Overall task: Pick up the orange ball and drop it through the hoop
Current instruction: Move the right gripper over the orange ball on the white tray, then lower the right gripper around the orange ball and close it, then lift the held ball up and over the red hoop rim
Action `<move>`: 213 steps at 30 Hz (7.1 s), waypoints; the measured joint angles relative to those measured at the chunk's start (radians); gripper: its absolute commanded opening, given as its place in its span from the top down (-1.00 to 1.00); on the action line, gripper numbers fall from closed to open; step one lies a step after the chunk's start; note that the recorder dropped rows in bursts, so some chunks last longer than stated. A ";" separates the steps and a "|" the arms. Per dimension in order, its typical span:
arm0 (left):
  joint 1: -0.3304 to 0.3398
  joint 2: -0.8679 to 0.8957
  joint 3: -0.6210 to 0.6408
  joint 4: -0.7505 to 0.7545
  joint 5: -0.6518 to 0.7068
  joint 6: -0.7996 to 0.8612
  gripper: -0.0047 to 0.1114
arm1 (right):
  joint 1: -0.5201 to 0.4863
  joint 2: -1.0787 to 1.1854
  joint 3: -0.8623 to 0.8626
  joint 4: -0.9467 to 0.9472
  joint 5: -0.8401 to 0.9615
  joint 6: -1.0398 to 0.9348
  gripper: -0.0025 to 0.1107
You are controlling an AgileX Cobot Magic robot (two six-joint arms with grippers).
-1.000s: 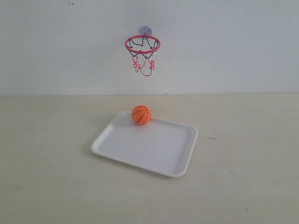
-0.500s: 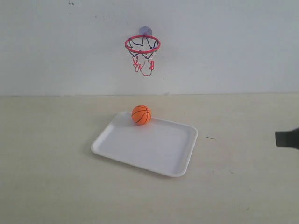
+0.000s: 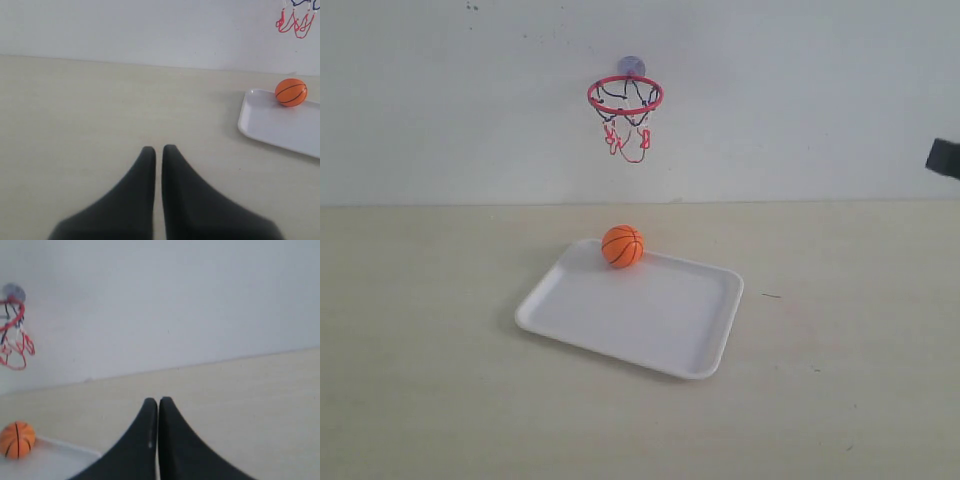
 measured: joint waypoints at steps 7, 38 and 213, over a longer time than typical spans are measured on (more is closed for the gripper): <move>0.000 0.000 0.000 0.000 0.000 0.000 0.85 | 0.000 0.135 -0.007 0.055 -0.245 0.193 0.96; 0.000 0.000 0.000 0.000 0.000 0.000 0.85 | 0.140 1.043 -1.136 -2.087 -0.592 1.439 0.96; 0.000 0.000 0.000 0.000 0.000 0.000 0.85 | 0.338 1.134 -1.431 -0.176 1.355 -0.318 0.96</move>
